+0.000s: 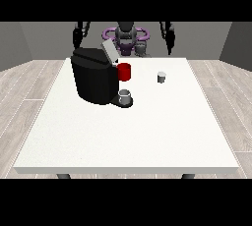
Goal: Insert the coffee pod into the coffee machine and close the lid
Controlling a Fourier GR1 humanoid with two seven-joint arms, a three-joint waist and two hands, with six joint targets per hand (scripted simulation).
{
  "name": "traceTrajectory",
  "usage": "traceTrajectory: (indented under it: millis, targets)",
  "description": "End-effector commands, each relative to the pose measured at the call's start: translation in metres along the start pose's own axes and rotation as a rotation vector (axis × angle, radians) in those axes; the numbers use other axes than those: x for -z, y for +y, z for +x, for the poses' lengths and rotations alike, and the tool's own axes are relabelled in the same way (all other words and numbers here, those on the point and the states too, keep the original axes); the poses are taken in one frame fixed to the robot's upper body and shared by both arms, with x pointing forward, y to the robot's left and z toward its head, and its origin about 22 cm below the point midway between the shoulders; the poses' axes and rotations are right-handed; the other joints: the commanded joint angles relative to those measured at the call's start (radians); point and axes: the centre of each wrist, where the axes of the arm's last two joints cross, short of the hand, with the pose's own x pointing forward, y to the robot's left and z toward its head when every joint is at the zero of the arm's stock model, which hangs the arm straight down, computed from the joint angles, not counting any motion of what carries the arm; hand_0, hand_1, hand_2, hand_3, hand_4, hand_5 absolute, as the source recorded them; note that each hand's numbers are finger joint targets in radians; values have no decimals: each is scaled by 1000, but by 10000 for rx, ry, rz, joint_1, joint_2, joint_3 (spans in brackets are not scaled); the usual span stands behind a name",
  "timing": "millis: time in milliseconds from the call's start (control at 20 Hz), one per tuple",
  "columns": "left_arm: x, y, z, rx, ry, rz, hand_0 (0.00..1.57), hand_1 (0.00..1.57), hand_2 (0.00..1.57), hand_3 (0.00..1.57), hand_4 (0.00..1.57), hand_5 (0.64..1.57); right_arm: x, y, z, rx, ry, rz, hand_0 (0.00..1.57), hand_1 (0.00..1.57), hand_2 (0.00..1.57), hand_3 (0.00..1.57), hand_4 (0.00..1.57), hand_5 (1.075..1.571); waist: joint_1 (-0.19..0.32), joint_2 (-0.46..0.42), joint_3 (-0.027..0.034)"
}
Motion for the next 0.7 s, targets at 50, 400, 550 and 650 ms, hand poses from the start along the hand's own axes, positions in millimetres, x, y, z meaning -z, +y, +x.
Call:
traceTrajectory:
  millis: [50, 400, 550, 650]
  targets:
    - [5, 16, 11, -171, -322, -83, 0, 0, 0, 0, 273, 1571, -8, -3, -6, -25, 519, 221, 0, 0, 0, 0, 128, 1571, 33, -391, 29]
    - [-25, 3, -6, -873, -1244, -560, 0, 0, 0, 0, 265, 1571, -18, -8, -28, 766, -439, -2201, 0, 0, 0, 0, 95, 1571, 328, -639, 31]
    - [-19, 22, 7, 413, -938, -863, 0, 0, 0, 0, 311, 1571, -14, 8, -18, 1078, -207, -1956, 0, 0, 0, 0, 145, 1571, 199, -682, 30]
    - [-7, -2, 6, 946, -1409, -923, 0, 0, 0, 0, 213, 1571, 4, 29, -9, 810, -750, -1975, 0, 0, 0, 0, 267, 1571, 242, -113, 30]
